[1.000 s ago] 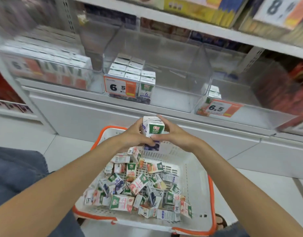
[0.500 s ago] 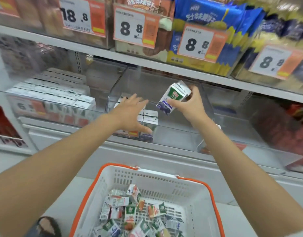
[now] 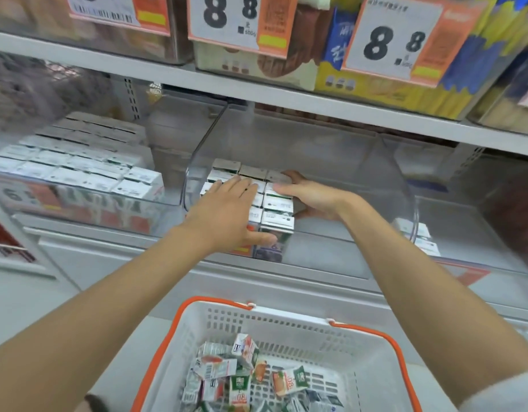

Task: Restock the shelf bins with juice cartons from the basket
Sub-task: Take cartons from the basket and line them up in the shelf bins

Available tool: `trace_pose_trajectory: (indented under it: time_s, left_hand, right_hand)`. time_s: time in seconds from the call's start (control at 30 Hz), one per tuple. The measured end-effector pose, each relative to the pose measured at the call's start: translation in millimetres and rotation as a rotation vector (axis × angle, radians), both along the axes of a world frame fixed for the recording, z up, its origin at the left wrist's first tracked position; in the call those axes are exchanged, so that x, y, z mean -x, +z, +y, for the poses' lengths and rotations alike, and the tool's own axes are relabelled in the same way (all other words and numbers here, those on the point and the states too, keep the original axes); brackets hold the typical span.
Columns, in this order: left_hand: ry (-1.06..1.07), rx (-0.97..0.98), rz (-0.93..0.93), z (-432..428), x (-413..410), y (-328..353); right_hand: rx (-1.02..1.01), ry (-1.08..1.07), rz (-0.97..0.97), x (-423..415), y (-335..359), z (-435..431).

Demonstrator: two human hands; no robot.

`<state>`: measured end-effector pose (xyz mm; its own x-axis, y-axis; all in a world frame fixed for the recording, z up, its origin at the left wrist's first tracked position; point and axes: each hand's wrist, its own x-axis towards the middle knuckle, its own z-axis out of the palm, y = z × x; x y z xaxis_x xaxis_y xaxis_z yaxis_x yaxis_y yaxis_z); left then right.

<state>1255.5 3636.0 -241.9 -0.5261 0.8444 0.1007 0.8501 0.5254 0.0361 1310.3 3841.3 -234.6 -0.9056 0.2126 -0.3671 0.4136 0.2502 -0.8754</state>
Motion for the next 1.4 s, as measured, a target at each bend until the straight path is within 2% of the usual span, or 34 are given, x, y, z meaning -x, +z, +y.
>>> trace_pose_trajectory:
  time_s: [0.07, 0.13, 0.2, 0.27, 0.33, 0.4, 0.5, 0.53, 0.7, 0.77, 0.83, 1.03, 1.17, 1.33, 1.4]
  left_hand:
    - [0.015, 0.027, 0.003, 0, -4, 5]
    - [0.031, 0.020, 0.014, -2, -14, 10]
    - [0.031, -0.103, 0.040, -6, -34, 11]
    - [0.017, -0.319, 0.064, -11, -61, 7]
    - [0.035, -0.400, -0.024, -18, -86, -8]
    - [0.061, -0.292, -0.240, -27, -106, -42]
    - [0.143, -0.066, -0.591, -47, -126, -105]
    - [0.173, -0.017, -0.675, -54, -130, -125]
    - [0.346, 0.053, -0.987, -86, -142, -204]
    - [0.386, 0.102, -1.043, -93, -144, -227]
    - [0.366, 0.159, -1.050, -99, -145, -238]
    - [0.386, 0.204, -1.069, -95, -150, -253]
    - [0.440, 0.110, -1.251, -87, -163, -248]
    - [0.444, 0.184, -1.428, -96, -157, -234]
    - [0.494, 0.110, -1.479, -102, -148, -226]
  right_hand:
    - [-0.171, -0.008, 0.024, -7, 7, -7]
    - [-0.391, -0.052, 0.171, -21, 14, -15]
    - [-0.512, -0.149, 0.361, -45, 19, -30]
    - [-0.606, -0.219, 0.531, -76, 15, -50]
    - [-0.701, -0.224, 0.608, -107, 0, -68]
    - [-0.728, -0.207, 0.613, -137, -23, -84]
    - [-0.625, -0.208, 0.576, -174, -81, -97]
    - [-0.556, -0.203, 0.510, -186, -109, -100]
    - [-0.244, -0.031, -0.260, -233, -253, -106]
    - [-0.112, -0.014, -0.456, -239, -292, -112]
    - [-0.025, 0.002, -0.573, -239, -314, -124]
    - [-0.065, 0.041, -0.449, -226, -331, -148]
    - [0.032, 0.180, -0.357, -215, -300, -142]
    - [0.286, 0.012, -0.208, -207, -264, -149]
    - [0.238, -0.014, -0.219, -207, -260, -152]
